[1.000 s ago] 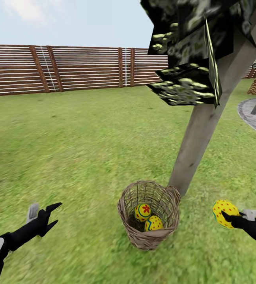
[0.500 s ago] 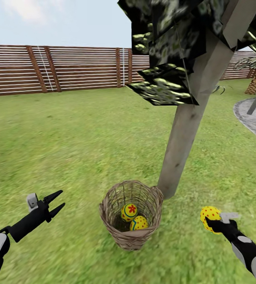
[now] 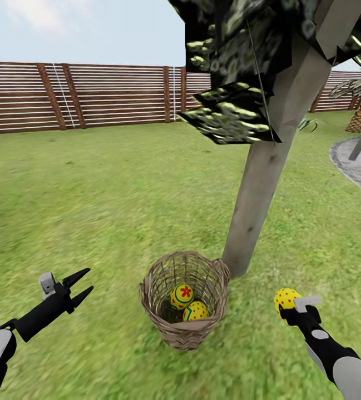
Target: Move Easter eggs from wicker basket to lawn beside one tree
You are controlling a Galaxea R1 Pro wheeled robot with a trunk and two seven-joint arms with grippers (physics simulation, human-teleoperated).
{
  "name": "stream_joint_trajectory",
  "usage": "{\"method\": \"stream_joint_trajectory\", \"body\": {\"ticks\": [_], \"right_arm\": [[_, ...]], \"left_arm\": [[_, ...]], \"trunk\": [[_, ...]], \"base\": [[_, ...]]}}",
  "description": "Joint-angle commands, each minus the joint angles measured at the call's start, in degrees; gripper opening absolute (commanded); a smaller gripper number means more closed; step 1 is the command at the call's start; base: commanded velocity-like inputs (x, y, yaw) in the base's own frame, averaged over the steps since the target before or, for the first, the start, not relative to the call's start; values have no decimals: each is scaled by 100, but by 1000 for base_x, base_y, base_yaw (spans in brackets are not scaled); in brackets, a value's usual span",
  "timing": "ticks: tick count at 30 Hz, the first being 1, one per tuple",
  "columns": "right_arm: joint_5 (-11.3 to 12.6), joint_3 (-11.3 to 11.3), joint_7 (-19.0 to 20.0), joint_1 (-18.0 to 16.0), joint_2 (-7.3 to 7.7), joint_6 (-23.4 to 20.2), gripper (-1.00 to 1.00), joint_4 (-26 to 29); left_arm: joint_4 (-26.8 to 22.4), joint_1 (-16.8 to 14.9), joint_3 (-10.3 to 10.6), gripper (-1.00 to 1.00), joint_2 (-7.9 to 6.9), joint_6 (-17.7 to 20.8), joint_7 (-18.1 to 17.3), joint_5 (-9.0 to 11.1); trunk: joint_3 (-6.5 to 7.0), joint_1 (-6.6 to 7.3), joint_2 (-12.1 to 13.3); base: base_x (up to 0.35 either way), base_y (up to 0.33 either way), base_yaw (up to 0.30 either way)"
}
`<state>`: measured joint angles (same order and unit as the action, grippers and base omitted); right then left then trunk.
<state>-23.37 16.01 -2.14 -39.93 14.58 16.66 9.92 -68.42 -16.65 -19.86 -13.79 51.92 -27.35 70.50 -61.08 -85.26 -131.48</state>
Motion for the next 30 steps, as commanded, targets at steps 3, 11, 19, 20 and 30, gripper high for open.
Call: {"method": "stream_joint_trajectory", "body": {"ticks": [3, 11, 19, 20, 30], "right_arm": [[-51, 26, -23, -6, -7, 29, -100, -23], [-98, 20, -23, 0, -34, 30, -100, -31], [-75, 33, -12, -2, -25, 257, -100, 17], [-78, 33, -13, -4, -23, 267, -100, 18], [-135, -10, -519, -88, -300, -332, -100, -29]], "left_arm": [[3, -4, -1, 100, 41, 35, -15, -1], [-30, -4, -5, 100, 12, 52, -32, 6], [-47, -4, 60, 100, 43, 64, -34, 29], [-48, -4, 111, 100, 44, 62, -34, 32], [-48, -4, 191, 100, 51, 55, -25, 13]], "trunk": [[-59, -65, -124], [-202, -241, -445], [-346, -417, -765], [-364, -439, -806], [-547, -643, -1177]], "base": [[0, 0, 0], [0, 0, 0], [0, 0, 0], [0, 0, 0], [0, 0, 0]]}}
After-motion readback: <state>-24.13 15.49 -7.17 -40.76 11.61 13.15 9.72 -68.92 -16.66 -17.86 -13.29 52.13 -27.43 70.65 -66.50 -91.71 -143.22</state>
